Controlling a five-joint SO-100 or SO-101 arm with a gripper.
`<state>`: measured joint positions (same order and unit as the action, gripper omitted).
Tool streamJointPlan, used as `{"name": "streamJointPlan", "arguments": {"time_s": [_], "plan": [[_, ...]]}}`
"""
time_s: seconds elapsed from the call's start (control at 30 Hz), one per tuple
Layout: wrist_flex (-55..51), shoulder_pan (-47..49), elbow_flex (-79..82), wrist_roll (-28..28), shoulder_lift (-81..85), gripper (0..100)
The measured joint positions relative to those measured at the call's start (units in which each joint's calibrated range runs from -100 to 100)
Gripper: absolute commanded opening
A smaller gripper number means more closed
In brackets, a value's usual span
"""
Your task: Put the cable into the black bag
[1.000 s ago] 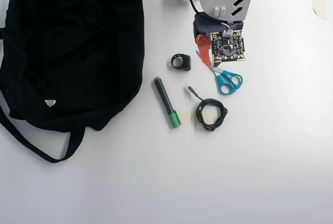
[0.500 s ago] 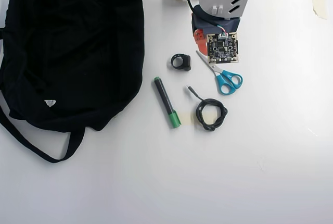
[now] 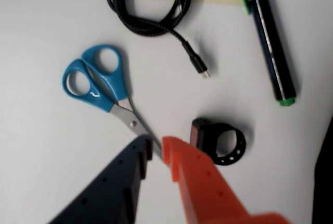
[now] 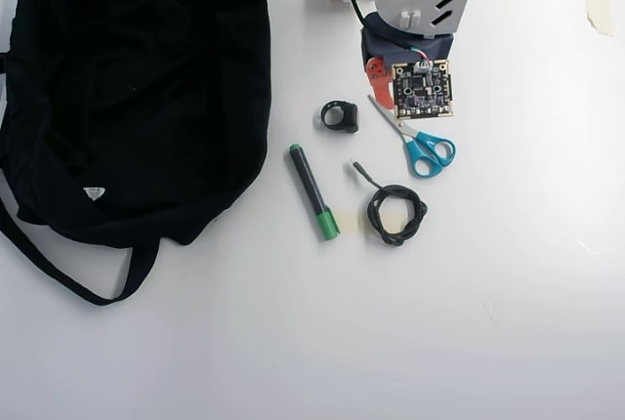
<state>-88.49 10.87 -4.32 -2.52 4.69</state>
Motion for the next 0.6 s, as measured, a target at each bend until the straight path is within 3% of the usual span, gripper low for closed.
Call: {"name": "streamJointPlan", "arguments": {"time_s": [0.6], "plan": [[2.6, -0.1, -11.4, -0.2, -16.3, 2]]}}
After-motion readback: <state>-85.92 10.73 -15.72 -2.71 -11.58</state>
